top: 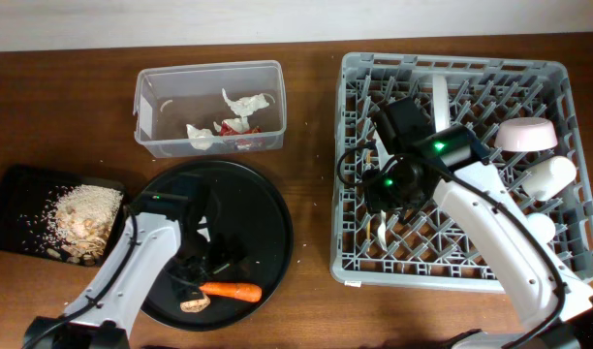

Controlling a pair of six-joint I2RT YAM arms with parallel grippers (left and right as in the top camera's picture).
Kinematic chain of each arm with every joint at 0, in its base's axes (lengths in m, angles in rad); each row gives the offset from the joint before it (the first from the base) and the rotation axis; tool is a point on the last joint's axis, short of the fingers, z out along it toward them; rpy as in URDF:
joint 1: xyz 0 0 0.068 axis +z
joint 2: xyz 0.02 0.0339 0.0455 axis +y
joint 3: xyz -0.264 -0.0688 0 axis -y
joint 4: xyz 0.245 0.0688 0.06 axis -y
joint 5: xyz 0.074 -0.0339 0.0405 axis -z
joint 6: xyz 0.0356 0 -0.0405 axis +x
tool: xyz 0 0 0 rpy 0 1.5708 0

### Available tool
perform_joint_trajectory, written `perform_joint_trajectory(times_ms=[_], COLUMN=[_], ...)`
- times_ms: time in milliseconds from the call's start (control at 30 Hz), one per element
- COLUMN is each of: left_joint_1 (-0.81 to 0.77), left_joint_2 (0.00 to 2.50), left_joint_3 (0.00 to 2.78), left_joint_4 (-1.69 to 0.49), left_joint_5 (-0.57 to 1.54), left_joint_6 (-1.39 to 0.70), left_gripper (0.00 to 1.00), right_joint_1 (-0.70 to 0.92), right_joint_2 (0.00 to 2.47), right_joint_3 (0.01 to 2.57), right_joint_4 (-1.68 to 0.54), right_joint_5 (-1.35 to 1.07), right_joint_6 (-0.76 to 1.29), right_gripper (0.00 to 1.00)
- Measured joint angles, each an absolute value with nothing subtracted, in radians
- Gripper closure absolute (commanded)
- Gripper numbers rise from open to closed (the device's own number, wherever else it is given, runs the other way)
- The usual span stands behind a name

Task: Sort waste into correct bins and load items into the dishwasher rack
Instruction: 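Grasp the carrot on the round tray with the left gripper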

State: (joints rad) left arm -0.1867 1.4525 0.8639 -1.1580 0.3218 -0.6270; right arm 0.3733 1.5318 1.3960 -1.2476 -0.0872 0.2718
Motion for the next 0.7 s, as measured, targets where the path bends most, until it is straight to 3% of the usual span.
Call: perform_joint_trajectory(times_ms=[267, 467, 567, 700], left_joint_1=[-0.304, -0.305, -0.305, -0.305], left_joint_2=[1.452, 1.452, 1.452, 1.452], left_joint_3=[0.729, 0.690, 0.690, 0.683], left_joint_4=[-0.907, -0.858, -0.826, -0.801], left_joint_5=[0.411, 0.301, 0.240, 0.194], left_joint_6=[-0.990, -1.120, -1.133, -1.145], left_gripper=[0.01, 0.01, 0.16, 0.27], right_joint_1=[0.373, 0.373, 0.373, 0.373], right_joint_2=[1.532, 1.532, 1.532, 1.532], right_joint_3=[1.396, 1.396, 1.396, 1.396], right_joint_4=[-1.250, -1.253, -1.253, -1.257], right_joint_5=[-0.087, -0.087, -0.087, -0.087], right_joint_6=[0.265, 0.262, 0.262, 0.262], right_gripper=[0.50, 0.50, 0.50, 0.50])
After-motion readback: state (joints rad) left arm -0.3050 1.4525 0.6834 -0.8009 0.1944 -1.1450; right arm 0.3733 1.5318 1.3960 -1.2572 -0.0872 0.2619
